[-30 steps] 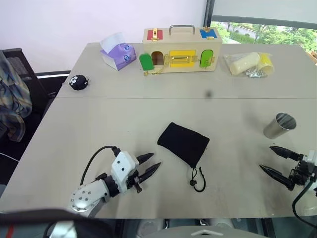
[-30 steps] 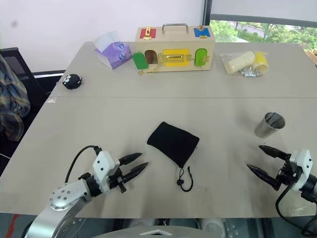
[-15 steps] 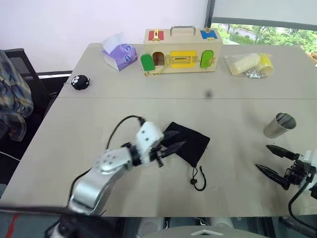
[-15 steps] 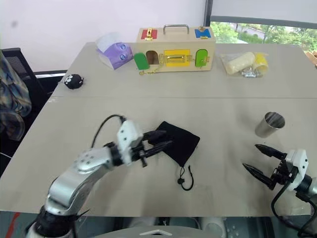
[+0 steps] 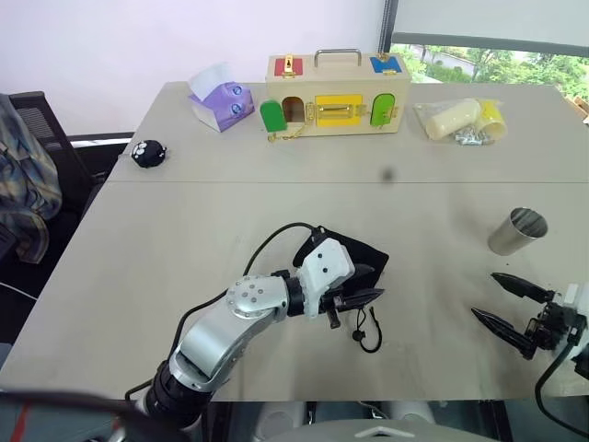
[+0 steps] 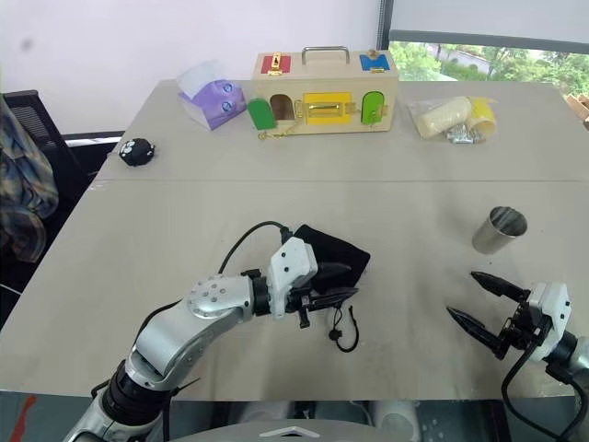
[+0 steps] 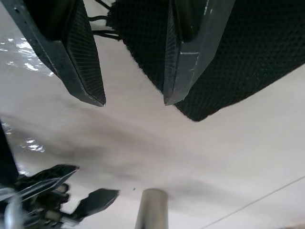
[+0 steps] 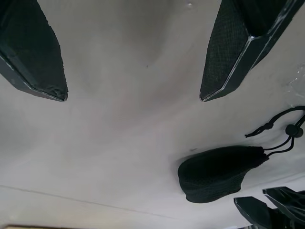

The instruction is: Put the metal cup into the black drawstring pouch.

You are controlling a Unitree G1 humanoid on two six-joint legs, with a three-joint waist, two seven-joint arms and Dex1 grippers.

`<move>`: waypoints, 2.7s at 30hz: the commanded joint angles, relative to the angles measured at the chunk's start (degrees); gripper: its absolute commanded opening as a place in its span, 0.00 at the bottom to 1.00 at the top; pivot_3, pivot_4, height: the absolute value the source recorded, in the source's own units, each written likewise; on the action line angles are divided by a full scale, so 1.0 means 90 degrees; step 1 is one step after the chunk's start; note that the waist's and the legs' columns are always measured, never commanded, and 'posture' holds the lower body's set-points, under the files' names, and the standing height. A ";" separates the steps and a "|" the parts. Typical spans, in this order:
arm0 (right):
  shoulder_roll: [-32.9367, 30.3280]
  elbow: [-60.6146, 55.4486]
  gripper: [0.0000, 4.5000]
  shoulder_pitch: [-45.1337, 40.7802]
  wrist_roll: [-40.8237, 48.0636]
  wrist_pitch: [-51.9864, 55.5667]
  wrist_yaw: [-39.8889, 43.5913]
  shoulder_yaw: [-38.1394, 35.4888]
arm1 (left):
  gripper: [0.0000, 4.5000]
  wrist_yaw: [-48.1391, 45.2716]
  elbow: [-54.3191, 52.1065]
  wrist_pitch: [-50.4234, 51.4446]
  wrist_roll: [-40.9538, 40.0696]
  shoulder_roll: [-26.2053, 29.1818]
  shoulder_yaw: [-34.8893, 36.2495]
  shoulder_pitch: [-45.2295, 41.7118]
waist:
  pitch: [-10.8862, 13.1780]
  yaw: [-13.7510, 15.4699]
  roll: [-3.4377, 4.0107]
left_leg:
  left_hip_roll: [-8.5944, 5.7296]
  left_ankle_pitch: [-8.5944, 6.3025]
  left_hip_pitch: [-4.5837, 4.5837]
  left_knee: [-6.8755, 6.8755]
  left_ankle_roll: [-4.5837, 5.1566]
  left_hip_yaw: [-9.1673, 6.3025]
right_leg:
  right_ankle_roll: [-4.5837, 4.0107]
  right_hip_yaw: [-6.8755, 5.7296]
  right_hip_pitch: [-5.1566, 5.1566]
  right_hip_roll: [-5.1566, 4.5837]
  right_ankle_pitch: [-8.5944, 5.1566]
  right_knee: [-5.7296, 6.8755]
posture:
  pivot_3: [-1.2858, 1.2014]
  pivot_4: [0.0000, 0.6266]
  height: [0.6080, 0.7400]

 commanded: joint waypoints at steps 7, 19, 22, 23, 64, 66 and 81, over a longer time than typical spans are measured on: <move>-0.0047 -0.0325 1.00 -0.0015 0.0217 0.0173 -0.0049 -0.0096 | 0.44 0.0769 -0.0467 0.0202 0.0847 -0.0156 -0.0474 -0.0067 | 0.0000 0.0001 -0.0001 | 0.0000 0.0000 -0.0002 -0.0001 0.0001 0.0000 | 0.0000 0.0002 -0.0003 -0.0003 0.0000 -0.0001 | 0.52 0.24 1.00; -0.0041 -0.0341 1.00 -0.0117 0.0223 0.0371 0.0033 0.0030 | 0.79 0.1147 -0.0818 0.0966 0.1335 -0.0145 -0.0942 -0.0126 | 0.0001 0.0001 -0.0002 | 0.0001 0.0000 -0.0006 -0.0001 0.0001 -0.0001 | -0.0001 0.0002 -0.0008 -0.0009 0.0000 0.0001 | 0.52 0.24 1.00; -0.0022 -0.0378 1.00 -0.0067 0.0252 0.0388 0.0075 0.0040 | 0.99 0.1373 -0.0800 0.1063 0.1784 -0.0064 -0.1226 -0.0231 | 0.0001 0.0004 -0.0002 | 0.0000 0.0000 -0.0006 -0.0001 0.0001 -0.0001 | -0.0001 0.0003 -0.0008 -0.0007 0.0000 0.0001 | 0.52 0.24 1.00; -0.0015 -0.0378 1.00 -0.0064 0.0251 0.0391 0.0081 0.0041 | 0.99 0.1494 -0.0773 0.1131 0.1926 -0.0090 -0.1283 -0.0266 | 0.0001 0.0005 -0.0002 | 0.0000 0.0000 -0.0007 -0.0001 0.0001 -0.0001 | -0.0001 0.0003 -0.0008 -0.0007 0.0000 0.0000 | 0.52 0.24 1.00; -0.0744 -0.0593 1.00 -0.1689 0.0135 0.0964 -0.1449 -0.0611 | 0.01 0.2294 0.0804 0.1570 0.1839 -0.2226 0.1079 -0.1447 | 0.0007 0.0002 -0.0011 | -0.0004 0.0000 -0.0013 0.0001 0.0001 0.0000 | 0.0001 0.0001 -0.0016 -0.0009 0.0001 0.0005 | 0.52 0.24 1.00; -0.0992 -0.0526 1.00 -0.1986 -0.0091 0.1141 -0.1733 -0.0529 | 0.01 0.2278 0.0929 0.1772 0.1673 -0.2322 0.1283 -0.1656 | 0.0007 0.0001 -0.0011 | -0.0007 0.0000 -0.0014 0.0003 0.0002 0.0003 | 0.0001 0.0003 -0.0020 -0.0010 0.0001 0.0008 | 0.52 0.24 1.00; -0.2117 0.0240 1.00 -0.2591 -0.0935 0.2210 -0.1857 -0.0064 | 0.01 0.2551 0.1120 0.2353 0.1169 -0.2429 0.1971 -0.2334 | 0.0010 0.0003 -0.0017 | -0.0001 0.0002 -0.0029 0.0001 -0.0001 0.0005 | 0.0005 -0.0009 -0.0025 -0.0009 0.0001 -0.0019 | 0.52 0.24 1.00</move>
